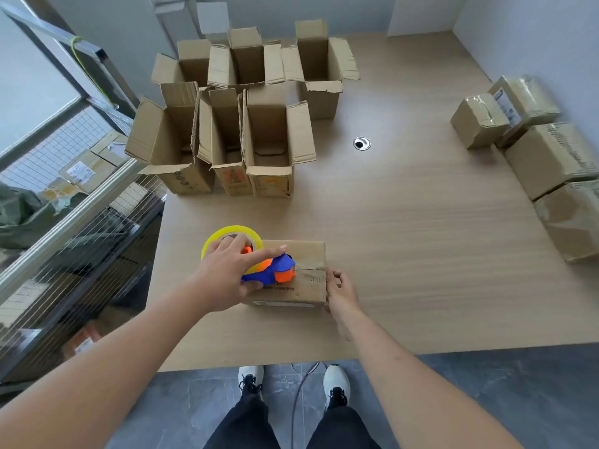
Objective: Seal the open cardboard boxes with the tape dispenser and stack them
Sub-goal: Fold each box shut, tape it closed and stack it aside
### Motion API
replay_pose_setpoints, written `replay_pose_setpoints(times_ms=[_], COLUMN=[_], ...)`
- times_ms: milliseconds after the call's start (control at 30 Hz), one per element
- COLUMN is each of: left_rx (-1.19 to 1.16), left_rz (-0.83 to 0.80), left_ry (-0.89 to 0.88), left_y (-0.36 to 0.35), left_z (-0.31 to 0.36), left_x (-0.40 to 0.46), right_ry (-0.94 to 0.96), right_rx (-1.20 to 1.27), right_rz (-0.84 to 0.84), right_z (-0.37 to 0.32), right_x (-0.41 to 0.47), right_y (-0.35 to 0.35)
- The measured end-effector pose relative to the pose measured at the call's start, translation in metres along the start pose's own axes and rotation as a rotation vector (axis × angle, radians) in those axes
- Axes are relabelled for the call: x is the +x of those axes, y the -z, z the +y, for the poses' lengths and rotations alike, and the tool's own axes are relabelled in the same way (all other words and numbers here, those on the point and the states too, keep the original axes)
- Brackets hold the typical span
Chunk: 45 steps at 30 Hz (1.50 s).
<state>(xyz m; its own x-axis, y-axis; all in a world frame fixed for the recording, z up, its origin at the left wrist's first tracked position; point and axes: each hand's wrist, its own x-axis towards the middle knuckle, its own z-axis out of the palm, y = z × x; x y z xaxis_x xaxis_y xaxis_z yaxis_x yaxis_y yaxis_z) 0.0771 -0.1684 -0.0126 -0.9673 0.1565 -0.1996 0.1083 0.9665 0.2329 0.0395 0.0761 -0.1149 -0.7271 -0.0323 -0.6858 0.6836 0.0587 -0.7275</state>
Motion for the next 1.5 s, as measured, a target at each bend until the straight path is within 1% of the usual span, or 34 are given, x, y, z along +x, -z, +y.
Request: replay_pose_setpoints(times_ms=[67, 100, 233, 267, 333, 433, 500, 567, 633, 733, 867, 1000, 1100, 1233, 1400, 1433, 1500], left_rx=[0.01, 0.01, 0.013, 0.013, 0.027, 0.072, 0.095, 0.043, -0.049, -0.201, -0.271, -0.414, -0.52, -0.694, -0.746, -0.758, -0.755], left_rz=[0.001, -0.006, -0.051, -0.067, -0.098, -0.152, -0.195, -0.271, -0.375, -0.522, -0.609, -0.722, -0.761, -0.842, -0.849, -0.837, -0.801], left_ry=[-0.044, -0.059, -0.108, -0.126, -0.152, -0.207, -0.256, -0.26, -0.235, -0.16, -0.055, 0.069, 0.173, 0.238, 0.289, 0.295, 0.282], left_y=[0.001, 0.003, 0.01, 0.013, 0.019, 0.033, 0.042, 0.053, 0.06, 0.068, 0.077, 0.091, 0.094, 0.082, 0.053, 0.047, 0.035], left_z=[-0.004, -0.006, -0.006, -0.008, -0.01, -0.011, -0.011, -0.012, -0.014, -0.013, -0.02, -0.06, -0.097, -0.144, -0.177, -0.178, -0.175], left_x=[0.002, 0.003, 0.013, 0.014, 0.018, 0.028, 0.035, 0.041, 0.046, 0.047, 0.045, 0.033, 0.016, -0.006, -0.02, -0.022, -0.023], right_ry=[0.023, 0.068, 0.338, 0.374, 0.389, 0.358, 0.368, 0.385, 0.4, 0.398, 0.385, 0.373, 0.364, 0.372, 0.412, 0.425, 0.451], right_rx=[-0.016, -0.05, -0.214, -0.277, -0.382, -0.383, -0.432, -0.522, -0.589, -0.602, -0.634, -0.65, -0.669, -0.709, -0.804, -0.856, -1.026], right_rz=[0.014, 0.048, 0.316, 0.349, 0.31, 0.243, 0.279, 0.317, 0.335, 0.347, 0.355, 0.353, 0.358, 0.39, 0.42, 0.456, 0.597], right_z=[0.001, -0.002, -0.024, -0.028, -0.029, -0.026, -0.023, -0.021, -0.019, -0.018, -0.02, -0.021, -0.021, -0.023, -0.024, -0.024, -0.025], right_x=[-0.003, -0.004, -0.011, -0.016, -0.024, -0.028, -0.026, -0.024, -0.022, -0.021, -0.023, -0.024, -0.024, -0.024, -0.026, -0.026, -0.027], right_y=[-0.003, -0.004, -0.016, -0.024, -0.037, -0.046, -0.047, -0.049, -0.051, -0.05, -0.049, -0.05, -0.052, -0.053, -0.056, -0.057, -0.062])
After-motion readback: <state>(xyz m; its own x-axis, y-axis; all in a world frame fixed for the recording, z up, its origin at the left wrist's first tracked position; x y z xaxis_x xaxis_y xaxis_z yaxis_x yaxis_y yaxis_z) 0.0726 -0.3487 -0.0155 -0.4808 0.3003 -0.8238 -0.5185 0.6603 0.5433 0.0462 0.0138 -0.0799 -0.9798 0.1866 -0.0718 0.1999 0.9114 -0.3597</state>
